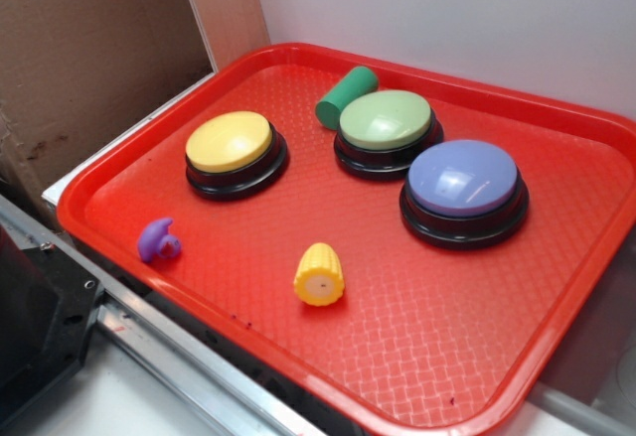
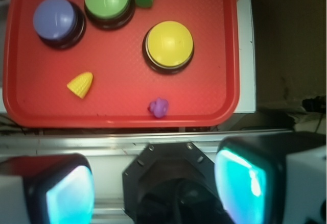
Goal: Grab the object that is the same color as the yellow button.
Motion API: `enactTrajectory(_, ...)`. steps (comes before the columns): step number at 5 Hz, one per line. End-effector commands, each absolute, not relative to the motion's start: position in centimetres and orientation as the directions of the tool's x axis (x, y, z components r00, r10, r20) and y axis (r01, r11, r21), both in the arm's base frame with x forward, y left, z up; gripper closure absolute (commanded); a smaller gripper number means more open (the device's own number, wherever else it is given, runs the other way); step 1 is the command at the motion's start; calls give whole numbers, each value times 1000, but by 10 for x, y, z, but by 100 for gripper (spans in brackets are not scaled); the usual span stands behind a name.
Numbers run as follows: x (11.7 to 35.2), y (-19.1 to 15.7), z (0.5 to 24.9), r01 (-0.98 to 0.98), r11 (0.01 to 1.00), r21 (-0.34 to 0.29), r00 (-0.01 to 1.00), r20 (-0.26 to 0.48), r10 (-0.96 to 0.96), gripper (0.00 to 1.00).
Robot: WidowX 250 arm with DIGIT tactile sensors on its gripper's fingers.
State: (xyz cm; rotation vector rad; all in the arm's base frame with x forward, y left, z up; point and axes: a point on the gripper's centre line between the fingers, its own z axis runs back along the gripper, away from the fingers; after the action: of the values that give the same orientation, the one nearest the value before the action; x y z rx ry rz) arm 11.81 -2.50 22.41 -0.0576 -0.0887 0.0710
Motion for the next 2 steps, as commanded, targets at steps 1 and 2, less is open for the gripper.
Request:
enactTrajectory(1, 135, -54, 202, -137, 977, -161, 977, 138, 159, 0)
enactTrajectory(2, 146, -74, 167, -277, 943, -182, 946, 121, 301, 0)
